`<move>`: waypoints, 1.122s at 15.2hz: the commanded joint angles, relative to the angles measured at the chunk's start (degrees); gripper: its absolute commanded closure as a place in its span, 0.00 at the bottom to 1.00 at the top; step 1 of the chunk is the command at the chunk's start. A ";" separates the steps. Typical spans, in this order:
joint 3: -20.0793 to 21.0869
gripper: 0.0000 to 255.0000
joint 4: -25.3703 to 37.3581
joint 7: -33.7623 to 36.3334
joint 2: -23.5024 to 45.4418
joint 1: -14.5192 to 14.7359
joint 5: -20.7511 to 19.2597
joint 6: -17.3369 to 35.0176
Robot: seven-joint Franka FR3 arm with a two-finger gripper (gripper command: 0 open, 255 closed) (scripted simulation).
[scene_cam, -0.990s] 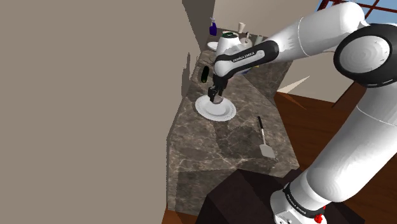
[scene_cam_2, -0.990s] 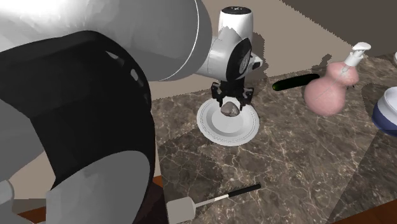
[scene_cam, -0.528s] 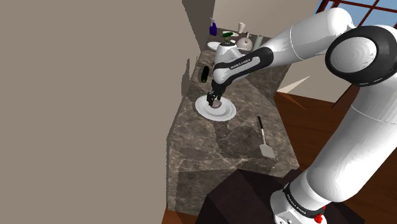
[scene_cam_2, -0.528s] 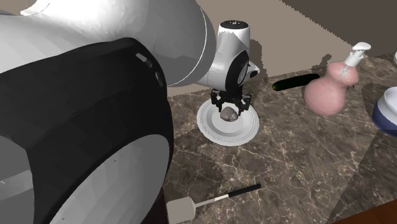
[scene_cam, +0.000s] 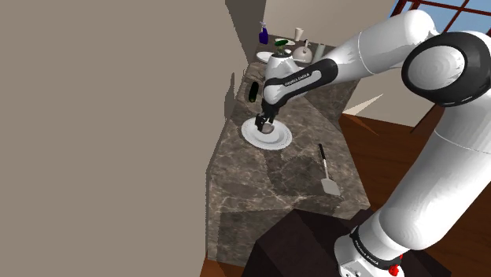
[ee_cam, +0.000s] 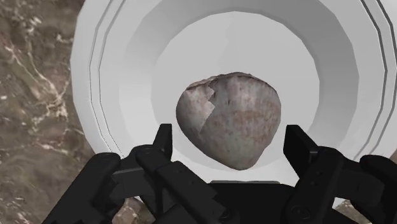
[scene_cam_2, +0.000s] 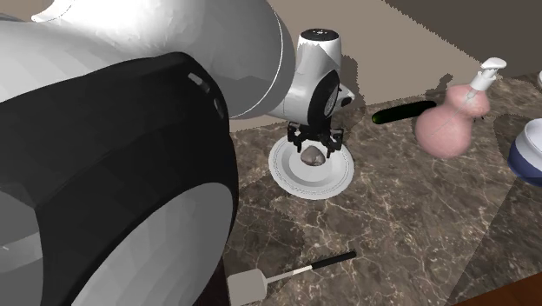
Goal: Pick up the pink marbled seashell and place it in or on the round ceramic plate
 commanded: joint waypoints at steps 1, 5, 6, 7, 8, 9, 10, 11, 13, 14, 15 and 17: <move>-0.04 0.00 -0.12 0.01 0.10 -0.03 -0.01 -0.04; -0.03 0.00 -0.11 0.06 0.18 -0.01 -0.04 0.03; 0.09 0.00 0.30 -0.11 -1.08 0.04 0.23 -1.64; 0.21 0.00 0.80 -0.28 -2.28 0.09 0.48 -3.34; 0.32 0.00 1.37 -0.43 -3.43 0.15 0.73 -5.05; 0.40 0.00 1.87 -0.55 -4.28 0.20 0.91 -6.41; 0.39 0.00 1.87 -0.55 -4.28 0.20 0.91 -6.41; 0.39 0.00 1.86 -0.55 -4.29 0.20 0.91 -6.41; 0.39 0.00 1.87 -0.55 -4.28 0.20 0.91 -6.41; 0.39 0.00 1.87 -0.55 -4.28 0.20 0.91 -6.41; 0.39 0.00 1.87 -0.55 -4.28 0.20 0.91 -6.41; 0.39 0.00 1.87 -0.55 -4.28 0.20 0.91 -6.41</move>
